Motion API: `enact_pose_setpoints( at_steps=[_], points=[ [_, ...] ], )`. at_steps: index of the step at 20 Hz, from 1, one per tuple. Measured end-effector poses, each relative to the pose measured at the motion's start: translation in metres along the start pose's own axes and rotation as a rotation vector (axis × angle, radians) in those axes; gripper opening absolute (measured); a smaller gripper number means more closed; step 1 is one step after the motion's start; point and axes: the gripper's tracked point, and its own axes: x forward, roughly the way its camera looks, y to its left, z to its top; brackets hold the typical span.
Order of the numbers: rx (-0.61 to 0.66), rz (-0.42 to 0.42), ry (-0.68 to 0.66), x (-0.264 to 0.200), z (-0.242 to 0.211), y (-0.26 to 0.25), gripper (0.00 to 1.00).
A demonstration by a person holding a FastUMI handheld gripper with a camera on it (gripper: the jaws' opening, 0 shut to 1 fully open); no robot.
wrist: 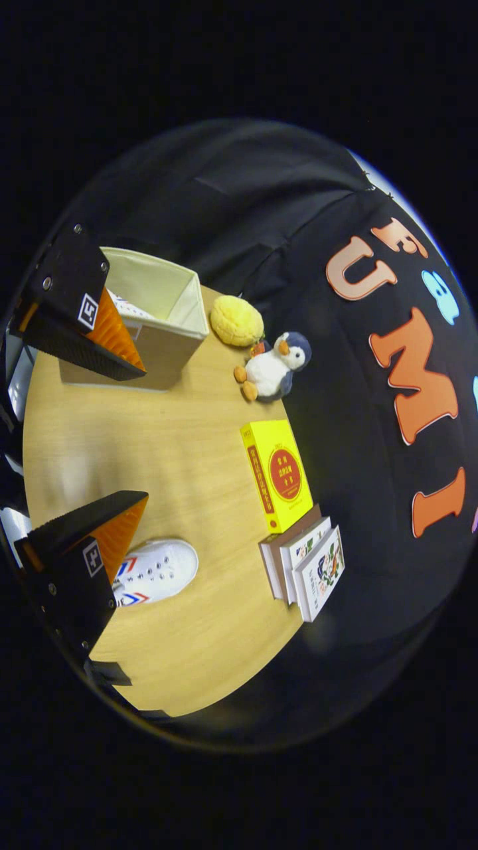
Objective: Open the storage box then place both shoes into the box .Put the left shoe in first, then the right shoe, with the right side of both shoes facing outward in a uniform manner.
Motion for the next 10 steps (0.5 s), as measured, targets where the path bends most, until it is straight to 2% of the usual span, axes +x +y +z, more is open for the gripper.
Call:
enact_pose_setpoints(
  at_steps=[3,10],
  points=[
    [0.003,-0.081,0.011,0.003,-0.002,-0.06,0.98],
    [0.029,-0.144,0.105,0.016,-0.028,-0.154,0.99]
  ],
)
